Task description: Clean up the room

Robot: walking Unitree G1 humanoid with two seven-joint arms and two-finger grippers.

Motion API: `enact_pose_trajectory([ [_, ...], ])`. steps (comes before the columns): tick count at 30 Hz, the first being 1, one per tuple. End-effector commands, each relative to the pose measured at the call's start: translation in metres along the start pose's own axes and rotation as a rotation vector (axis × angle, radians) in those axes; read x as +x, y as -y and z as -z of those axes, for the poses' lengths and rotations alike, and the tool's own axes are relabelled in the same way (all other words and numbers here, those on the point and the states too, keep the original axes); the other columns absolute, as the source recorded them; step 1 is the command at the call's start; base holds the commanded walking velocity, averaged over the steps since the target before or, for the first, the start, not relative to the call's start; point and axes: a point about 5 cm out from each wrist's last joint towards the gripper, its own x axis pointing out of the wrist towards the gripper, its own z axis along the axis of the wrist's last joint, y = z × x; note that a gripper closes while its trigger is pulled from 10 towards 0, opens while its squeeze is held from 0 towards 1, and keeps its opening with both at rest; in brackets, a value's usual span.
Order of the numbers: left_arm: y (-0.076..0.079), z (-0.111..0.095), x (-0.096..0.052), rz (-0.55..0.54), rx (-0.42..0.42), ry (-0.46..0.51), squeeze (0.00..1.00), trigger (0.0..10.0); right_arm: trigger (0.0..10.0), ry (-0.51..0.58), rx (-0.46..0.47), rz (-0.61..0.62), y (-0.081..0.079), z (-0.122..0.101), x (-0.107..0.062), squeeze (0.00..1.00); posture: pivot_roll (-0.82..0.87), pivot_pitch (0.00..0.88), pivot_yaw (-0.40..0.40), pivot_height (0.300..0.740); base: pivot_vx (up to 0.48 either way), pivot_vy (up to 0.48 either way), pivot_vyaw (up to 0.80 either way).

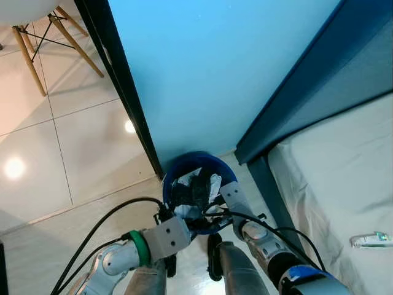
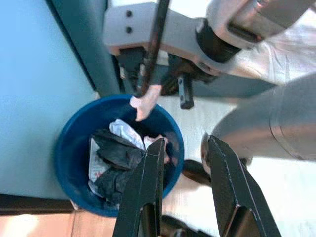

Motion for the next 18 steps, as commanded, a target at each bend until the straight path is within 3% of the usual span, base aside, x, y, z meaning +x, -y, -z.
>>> enact_pose_trajectory([
  [1,0.0144,0.0058,-0.0022,0.069,0.001,-0.029,0.00,10.0,10.0,-0.066,-0.002,-0.025,-0.0077,0.0196,-0.0036,0.00,0.11,0.438,0.036,0.740,0.000,0.000,0.00],
  [7,0.0143,0.0089,-0.0063,0.099,0.020,-0.047,0.00,10.0,10.0,-0.072,0.010,-0.035,-0.0089,0.0194,-0.0034,0.00,0.12,0.433,0.041,0.740,0.000,0.000,0.00],
  [10,0.0153,0.0131,-0.0078,0.129,0.073,-0.077,0.00,10.0,10.0,-0.088,0.004,-0.052,-0.0115,0.0210,-0.0036,0.00,0.12,0.430,0.040,0.740,0.000,0.000,0.00],
  [17,0.0130,0.0135,-0.0077,0.108,0.070,-0.084,0.00,10.0,10.0,-0.111,-0.001,-0.064,-0.0145,0.0253,-0.0045,0.00,0.12,0.428,0.036,0.740,0.000,0.000,0.00],
  [18,0.0128,0.0135,-0.0075,0.107,0.069,-0.084,0.00,10.0,10.0,-0.109,0.009,-0.068,-0.0156,0.0253,-0.0046,1.00,0.12,0.428,0.036,0.740,0.000,0.000,0.00],
])
